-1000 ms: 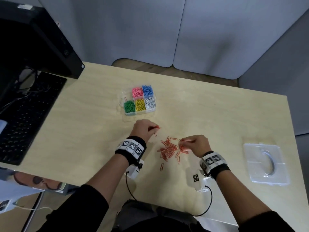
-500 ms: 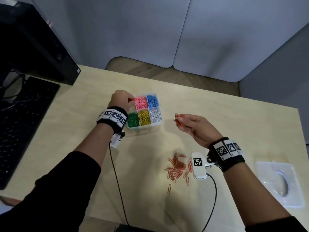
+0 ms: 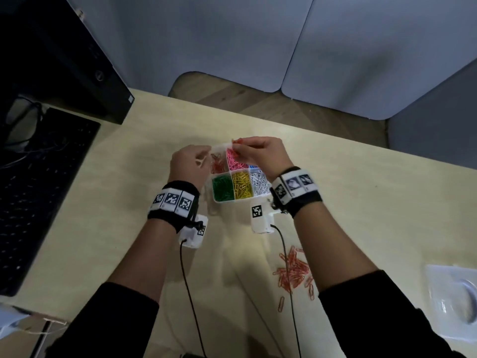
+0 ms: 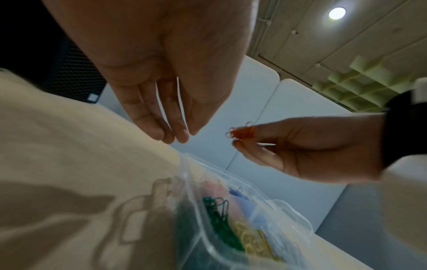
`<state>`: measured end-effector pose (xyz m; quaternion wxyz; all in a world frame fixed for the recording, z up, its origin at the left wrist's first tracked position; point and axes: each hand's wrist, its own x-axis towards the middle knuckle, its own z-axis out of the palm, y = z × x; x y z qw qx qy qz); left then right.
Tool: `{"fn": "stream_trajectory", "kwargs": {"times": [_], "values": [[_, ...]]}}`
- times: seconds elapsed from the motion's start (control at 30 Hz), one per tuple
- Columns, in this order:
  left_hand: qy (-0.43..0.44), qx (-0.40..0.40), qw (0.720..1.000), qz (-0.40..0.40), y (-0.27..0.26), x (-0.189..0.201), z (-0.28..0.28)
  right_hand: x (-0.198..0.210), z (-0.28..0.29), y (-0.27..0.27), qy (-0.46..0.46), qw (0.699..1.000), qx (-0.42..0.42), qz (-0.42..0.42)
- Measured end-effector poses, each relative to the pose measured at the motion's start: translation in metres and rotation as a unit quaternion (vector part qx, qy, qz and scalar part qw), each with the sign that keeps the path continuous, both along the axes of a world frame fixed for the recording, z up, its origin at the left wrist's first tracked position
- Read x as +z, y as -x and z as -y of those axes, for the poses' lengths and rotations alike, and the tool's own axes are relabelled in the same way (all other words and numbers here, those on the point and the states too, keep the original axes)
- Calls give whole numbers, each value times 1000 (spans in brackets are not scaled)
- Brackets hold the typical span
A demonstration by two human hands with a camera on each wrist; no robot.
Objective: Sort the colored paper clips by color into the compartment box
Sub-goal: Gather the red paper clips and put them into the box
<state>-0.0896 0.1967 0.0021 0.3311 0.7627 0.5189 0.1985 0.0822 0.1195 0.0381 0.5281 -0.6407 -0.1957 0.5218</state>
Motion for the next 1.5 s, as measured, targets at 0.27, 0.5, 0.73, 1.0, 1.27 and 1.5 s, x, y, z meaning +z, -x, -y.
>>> {"fn": "stream_trajectory", "kwargs": {"times": [0.27, 0.5, 0.73, 1.0, 1.27, 1.5], "values": [[7, 44, 998, 46, 62, -16, 21, -46, -57, 38, 97, 849, 220, 471], [26, -25, 998, 56, 66, -20, 50, -45, -58, 39, 114, 781, 287, 542], [194, -203, 960, -2, 30, -32, 135, -25, 96, -34, 116, 811, 186, 542], [62, -407, 881, -233, -1, -53, 216, -70, 307, -56, 275, 793, 152, 522], [58, -446, 860, -239, -31, -47, 233, -77, 347, -14, 154, 870, 156, 441], [88, -429, 879, -189, -32, -33, 248, -79, 335, 6, 173, 859, 175, 448]]}}
